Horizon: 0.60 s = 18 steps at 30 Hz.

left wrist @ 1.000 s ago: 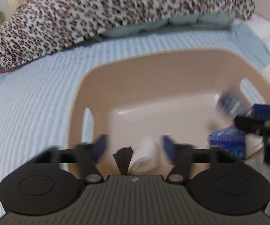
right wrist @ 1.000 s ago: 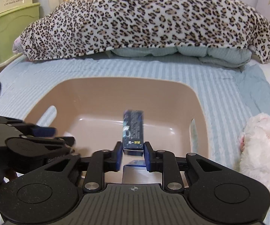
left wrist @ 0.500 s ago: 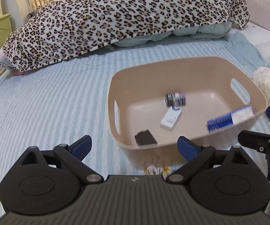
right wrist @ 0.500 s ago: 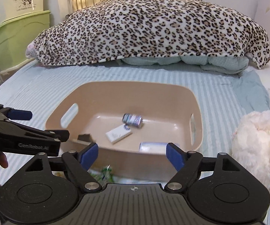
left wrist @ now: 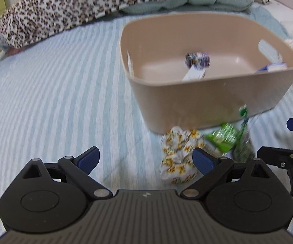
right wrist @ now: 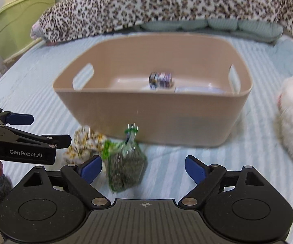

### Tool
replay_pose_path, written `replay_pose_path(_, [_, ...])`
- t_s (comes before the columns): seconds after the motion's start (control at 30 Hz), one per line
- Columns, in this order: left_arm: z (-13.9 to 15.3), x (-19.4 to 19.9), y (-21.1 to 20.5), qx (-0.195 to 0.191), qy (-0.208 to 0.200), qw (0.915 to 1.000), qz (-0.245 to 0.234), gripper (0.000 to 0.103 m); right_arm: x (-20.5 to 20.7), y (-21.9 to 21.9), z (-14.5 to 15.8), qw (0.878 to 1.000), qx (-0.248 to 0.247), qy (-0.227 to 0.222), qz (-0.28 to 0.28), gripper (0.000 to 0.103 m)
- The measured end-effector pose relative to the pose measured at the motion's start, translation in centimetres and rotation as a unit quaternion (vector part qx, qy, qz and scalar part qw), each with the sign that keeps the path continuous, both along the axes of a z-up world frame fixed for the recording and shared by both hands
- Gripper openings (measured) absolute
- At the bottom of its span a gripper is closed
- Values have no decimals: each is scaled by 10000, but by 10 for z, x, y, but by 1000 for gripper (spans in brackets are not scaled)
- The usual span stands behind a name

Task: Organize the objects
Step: 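Move both open tools back to the remaining items, then grasp the floral scrunchie with the left tool while the right tool grasps the herb bag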

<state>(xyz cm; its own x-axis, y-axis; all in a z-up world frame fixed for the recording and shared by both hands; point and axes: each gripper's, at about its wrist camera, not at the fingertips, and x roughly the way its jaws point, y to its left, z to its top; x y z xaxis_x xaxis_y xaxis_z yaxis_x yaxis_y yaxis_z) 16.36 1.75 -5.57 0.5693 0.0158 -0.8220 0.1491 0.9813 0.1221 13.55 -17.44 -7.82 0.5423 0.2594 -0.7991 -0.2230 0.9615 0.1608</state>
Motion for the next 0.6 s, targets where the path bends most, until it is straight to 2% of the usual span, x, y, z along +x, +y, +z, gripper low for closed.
replay_pose_path(0.17, [-23, 5, 4, -10, 233, 9997, -22, 98, 5, 5, -22, 9994, 73, 311, 124, 91])
replay_pose_path(0.4, [-39, 7, 3, -194, 249, 9995, -98, 97, 12, 16, -34, 9990, 112, 378, 205, 90])
replay_pose_path(0.43, [-40, 7, 3, -239, 244, 9994, -105, 95, 14, 16, -35, 9990, 129, 372, 204, 90])
replay_pose_path(0.57, [-44, 6, 5, -535, 364, 9978, -176, 74, 17, 18, -37, 9987, 223, 409, 211, 82])
replay_pose_path(0.6, [-43, 5, 5, -586, 368, 9974, -188, 71, 17, 18, -37, 9987, 238, 400, 216, 74])
